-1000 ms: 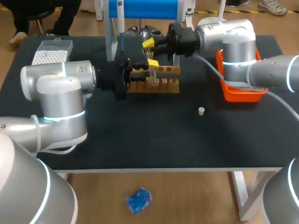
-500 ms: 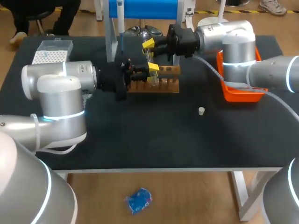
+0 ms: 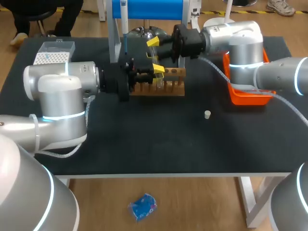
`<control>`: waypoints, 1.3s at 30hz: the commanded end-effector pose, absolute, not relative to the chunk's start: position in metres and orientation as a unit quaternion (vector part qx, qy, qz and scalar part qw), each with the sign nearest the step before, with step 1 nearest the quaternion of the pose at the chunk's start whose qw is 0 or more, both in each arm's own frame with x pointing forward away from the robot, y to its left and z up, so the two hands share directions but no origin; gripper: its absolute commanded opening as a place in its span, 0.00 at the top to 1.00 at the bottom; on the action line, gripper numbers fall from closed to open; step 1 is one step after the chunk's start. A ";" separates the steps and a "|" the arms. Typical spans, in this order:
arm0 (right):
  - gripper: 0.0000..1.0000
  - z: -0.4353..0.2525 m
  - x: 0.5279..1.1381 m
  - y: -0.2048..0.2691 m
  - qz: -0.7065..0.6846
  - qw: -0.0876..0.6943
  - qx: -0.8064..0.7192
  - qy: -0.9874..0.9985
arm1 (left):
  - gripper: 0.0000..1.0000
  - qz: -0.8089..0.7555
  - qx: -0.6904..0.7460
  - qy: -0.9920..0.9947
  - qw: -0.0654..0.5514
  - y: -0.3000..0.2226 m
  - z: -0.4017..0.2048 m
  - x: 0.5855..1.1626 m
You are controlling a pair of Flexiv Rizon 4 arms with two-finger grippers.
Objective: Invert the test tube, pick up the pipette, mount the tip to pipette, aspirate from beaker and dispense into the tube, eject the tip, return the pipette, and cap with the stopper.
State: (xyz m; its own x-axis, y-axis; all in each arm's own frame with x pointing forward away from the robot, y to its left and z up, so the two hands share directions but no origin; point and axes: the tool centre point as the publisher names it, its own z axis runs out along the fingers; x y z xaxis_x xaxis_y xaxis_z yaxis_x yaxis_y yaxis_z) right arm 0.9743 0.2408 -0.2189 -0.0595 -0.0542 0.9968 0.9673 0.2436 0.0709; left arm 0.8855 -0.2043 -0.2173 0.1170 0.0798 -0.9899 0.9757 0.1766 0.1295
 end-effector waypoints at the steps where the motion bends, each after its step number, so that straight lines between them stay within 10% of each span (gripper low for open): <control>1: 0.00 -0.214 0.972 0.225 -0.460 0.536 -0.412 -0.575 | 1.00 -0.400 0.497 0.537 0.552 -0.197 -0.213 0.886; 14: 0.00 -0.186 0.960 0.162 -0.513 0.337 -0.312 -0.725 | 1.00 -0.439 0.448 0.629 0.459 -0.179 -0.200 0.890; 27: 0.00 -0.185 0.959 0.159 -0.514 0.332 -0.301 -0.731 | 1.00 -0.413 0.471 0.616 0.477 -0.178 -0.198 0.892; 39: 0.00 -0.200 0.952 0.126 -0.438 0.065 -0.190 -0.876 | 1.00 -0.600 0.229 0.731 0.232 -0.194 -0.168 0.899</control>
